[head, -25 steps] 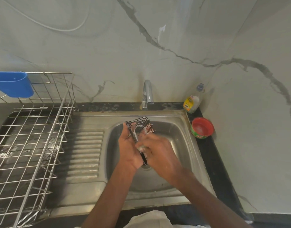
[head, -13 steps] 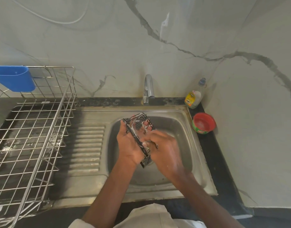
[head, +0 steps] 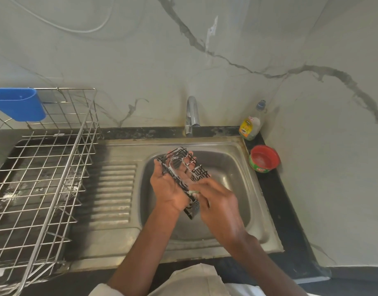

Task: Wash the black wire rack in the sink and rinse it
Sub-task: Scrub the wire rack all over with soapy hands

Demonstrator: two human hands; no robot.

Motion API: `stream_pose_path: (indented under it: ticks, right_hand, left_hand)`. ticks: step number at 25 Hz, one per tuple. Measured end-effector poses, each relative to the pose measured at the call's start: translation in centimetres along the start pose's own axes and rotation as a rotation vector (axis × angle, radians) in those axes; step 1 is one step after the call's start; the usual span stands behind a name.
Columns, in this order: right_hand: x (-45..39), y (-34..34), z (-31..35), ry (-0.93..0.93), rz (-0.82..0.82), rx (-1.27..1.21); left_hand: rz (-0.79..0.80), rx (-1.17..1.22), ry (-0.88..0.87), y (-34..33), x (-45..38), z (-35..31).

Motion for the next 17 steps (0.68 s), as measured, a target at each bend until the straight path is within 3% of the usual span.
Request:
stream_pose_path:
  ticks: [3,6,10,14,17]
  right_hand:
    - [-0.3,0.7,-0.7,-0.152,-0.103,-0.029]
    - [0.0,0.2,0.3,-0.109,-0.048,0.015]
    - [0.6,0.3,-1.0,-0.331,0.006,-0.089]
    - [-0.8,-0.1,1.8,-0.161,0.027,-0.221]
    - [-3.2,-0.8,3.5,0.012,0.164,-0.022]
  left_hand:
    - [-0.081,0.039,0.019,-0.2,0.7,-0.2]
    - [-0.139,0.159,-0.021,0.0,0.8,-0.7]
    - [-0.147,0.223,-0.087,0.2,0.4,-1.9]
    - [-0.14,0.212,-0.091,-0.6,0.5,-1.8]
    - [-0.028,0.072,-0.033,-1.2,1.0,-0.4]
Point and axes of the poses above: each hand's wrist, its own x-axis away from the middle knuckle, its own y-axis out of the back of the hand, z = x × y, the point moved 5 cm from there along -x, towards the middle knuckle, and after that the axes turned 2 degrees about -x, right-handed, at the moved point
